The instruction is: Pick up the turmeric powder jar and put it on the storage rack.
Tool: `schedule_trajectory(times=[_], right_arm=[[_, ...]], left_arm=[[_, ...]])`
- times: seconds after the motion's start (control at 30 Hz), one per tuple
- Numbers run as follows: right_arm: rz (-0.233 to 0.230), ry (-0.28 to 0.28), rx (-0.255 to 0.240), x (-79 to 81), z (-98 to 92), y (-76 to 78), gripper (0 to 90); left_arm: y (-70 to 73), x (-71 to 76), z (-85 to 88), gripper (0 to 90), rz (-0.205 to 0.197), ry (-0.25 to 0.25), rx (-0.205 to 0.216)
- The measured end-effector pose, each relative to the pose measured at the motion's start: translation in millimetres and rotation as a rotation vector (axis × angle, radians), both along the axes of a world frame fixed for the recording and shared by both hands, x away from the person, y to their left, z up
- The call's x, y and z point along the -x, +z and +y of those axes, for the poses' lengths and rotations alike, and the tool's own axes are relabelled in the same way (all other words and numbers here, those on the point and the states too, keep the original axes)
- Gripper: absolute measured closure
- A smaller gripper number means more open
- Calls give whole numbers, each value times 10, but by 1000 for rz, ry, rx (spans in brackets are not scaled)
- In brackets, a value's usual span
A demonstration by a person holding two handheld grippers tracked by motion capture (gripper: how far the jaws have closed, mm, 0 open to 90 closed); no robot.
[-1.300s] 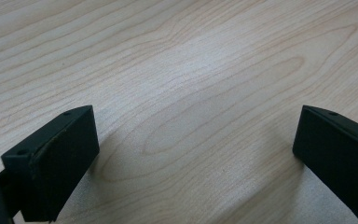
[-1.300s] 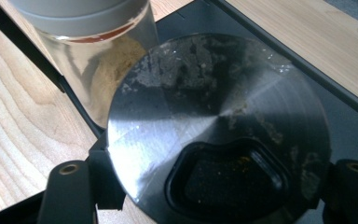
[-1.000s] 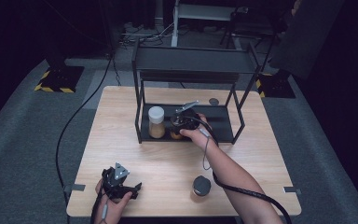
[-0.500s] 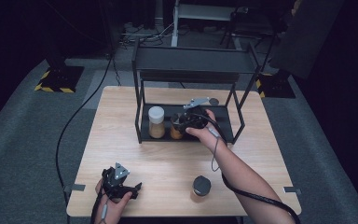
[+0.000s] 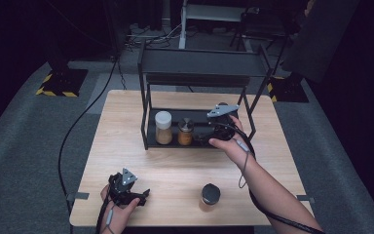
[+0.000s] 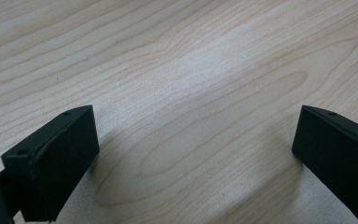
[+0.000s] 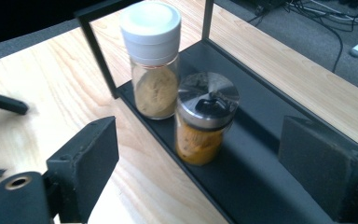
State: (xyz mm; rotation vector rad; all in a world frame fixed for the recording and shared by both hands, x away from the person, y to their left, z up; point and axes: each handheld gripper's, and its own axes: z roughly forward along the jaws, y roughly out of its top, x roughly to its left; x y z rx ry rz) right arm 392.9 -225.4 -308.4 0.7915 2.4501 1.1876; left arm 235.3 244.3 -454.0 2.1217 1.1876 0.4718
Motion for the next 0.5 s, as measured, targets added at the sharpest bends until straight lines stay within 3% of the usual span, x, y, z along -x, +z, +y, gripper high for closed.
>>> schedule_trajectory(times=[0.5], right_arm=[[-37,31,-7,570,-267,201,88]], left_arm=[[-5,4,-27,0,-1,12,2]])
